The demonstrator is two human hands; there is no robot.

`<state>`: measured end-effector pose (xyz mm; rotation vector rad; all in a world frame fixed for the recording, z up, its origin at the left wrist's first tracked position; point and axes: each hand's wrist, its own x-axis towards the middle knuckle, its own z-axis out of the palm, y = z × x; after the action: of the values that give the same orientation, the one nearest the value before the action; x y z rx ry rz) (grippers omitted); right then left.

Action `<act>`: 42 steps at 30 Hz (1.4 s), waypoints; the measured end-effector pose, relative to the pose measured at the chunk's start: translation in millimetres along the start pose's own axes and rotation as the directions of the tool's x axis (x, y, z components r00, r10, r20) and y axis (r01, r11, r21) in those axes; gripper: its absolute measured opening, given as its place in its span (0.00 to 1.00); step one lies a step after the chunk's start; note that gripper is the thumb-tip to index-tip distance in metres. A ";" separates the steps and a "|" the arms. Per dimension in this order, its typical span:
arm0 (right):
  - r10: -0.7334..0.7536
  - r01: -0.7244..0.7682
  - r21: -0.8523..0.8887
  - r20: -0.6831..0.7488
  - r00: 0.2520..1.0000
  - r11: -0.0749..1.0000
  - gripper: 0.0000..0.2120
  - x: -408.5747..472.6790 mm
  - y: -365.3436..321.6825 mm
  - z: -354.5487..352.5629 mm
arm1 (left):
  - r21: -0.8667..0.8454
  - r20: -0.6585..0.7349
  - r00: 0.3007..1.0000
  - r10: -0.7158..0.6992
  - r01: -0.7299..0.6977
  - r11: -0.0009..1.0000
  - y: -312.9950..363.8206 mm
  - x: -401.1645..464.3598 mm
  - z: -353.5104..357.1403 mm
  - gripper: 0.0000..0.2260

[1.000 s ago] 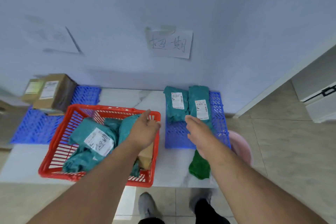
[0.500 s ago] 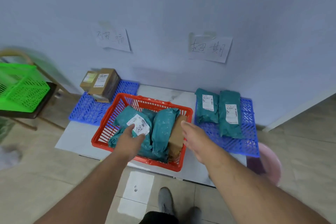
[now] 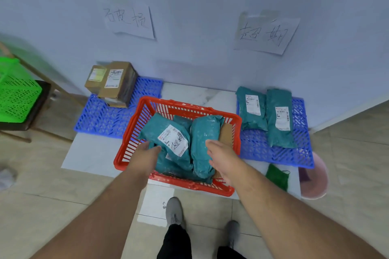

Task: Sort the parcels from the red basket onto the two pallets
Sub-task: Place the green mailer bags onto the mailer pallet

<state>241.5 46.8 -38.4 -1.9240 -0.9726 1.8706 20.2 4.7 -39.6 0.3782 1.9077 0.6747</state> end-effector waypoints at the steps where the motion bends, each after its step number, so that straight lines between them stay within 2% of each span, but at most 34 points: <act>1: 0.005 -0.006 -0.029 -0.017 1.000 1.000 0.22 8.6 -6.2 9.0 | -0.037 0.019 0.999 -0.030 0.031 0.999 1.0 9.4 -0.6 0.05; 7: -0.007 -0.009 -0.219 -0.075 0.997 0.976 0.20 72.3 -41.8 55.5 | -0.076 0.168 0.977 -0.132 0.146 0.986 0.4 68.6 7.3 0.05; 12: 0.022 -0.019 -0.378 0.004 1.000 0.926 0.25 108.4 -50.7 81.8 | -0.316 0.314 0.924 -0.219 0.319 0.893 3.3 100.2 16.7 0.09; 15: 0.037 -0.028 -0.394 0.016 0.999 0.919 0.17 117.0 -46.0 85.9 | -0.378 0.385 0.901 -0.201 0.353 0.856 5.4 107.5 13.7 0.13; 17: 0.056 -0.056 -0.358 -0.013 0.998 0.932 0.07 114.9 -43.3 84.4 | -0.342 0.383 0.905 -0.187 0.327 0.881 5.9 109.2 10.4 0.14; 18: 0.067 -0.069 -0.324 -0.020 0.998 0.943 0.06 113.4 -42.4 83.1 | -0.329 0.382 0.907 -0.176 0.312 0.891 5.9 108.1 8.6 0.14; 23: 0.161 -0.162 -0.033 -0.011 0.987 0.986 0.10 99.3 -41.7 74.8 | -0.261 0.387 0.920 -0.064 0.176 0.949 19.1 89.6 2.5 0.16; 26: 0.170 -0.170 0.121 0.010 0.985 0.978 0.05 87.8 -42.6 65.2 | -0.213 0.374 0.927 -0.014 0.101 0.972 26.9 73.2 2.9 0.16; 29: 0.119 -0.115 0.160 -0.017 0.993 0.980 0.04 75.0 -41.2 50.1 | -0.178 0.374 0.927 0.025 0.045 0.983 32.2 54.7 5.0 0.18; 31: 0.056 -0.048 0.113 -0.068 0.996 0.992 0.04 67.0 -42.4 35.5 | -0.142 0.370 0.927 0.054 -0.001 0.990 39.3 39.7 9.0 0.19; 35: -0.054 0.064 0.078 -0.126 0.991 0.995 0.09 37.3 -46.1 -3.1 | -0.041 0.374 0.914 0.158 -0.154 0.987 63.5 -1.1 36.2 0.17; 38: -0.151 0.174 0.093 -0.216 0.965 0.980 0.07 15.0 -45.6 -37.9 | -0.020 0.366 0.903 0.225 -0.235 0.972 80.6 -34.2 64.2 0.15; 40: -0.181 0.226 0.135 -0.282 0.942 0.965 0.07 0.7 -43.1 -65.1 | -0.028 0.377 0.891 0.253 -0.262 0.965 88.6 -56.0 83.7 0.16; 42: -0.187 0.260 0.239 -0.290 0.938 0.936 0.09 -10.2 -38.5 -92.7 | -0.043 0.392 0.879 0.273 -0.279 0.959 95.0 -75.8 105.3 0.18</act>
<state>321.3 91.3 4.5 -1.7551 -0.7687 1.4861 143.8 69.0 40.9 0.7498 1.4857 0.7090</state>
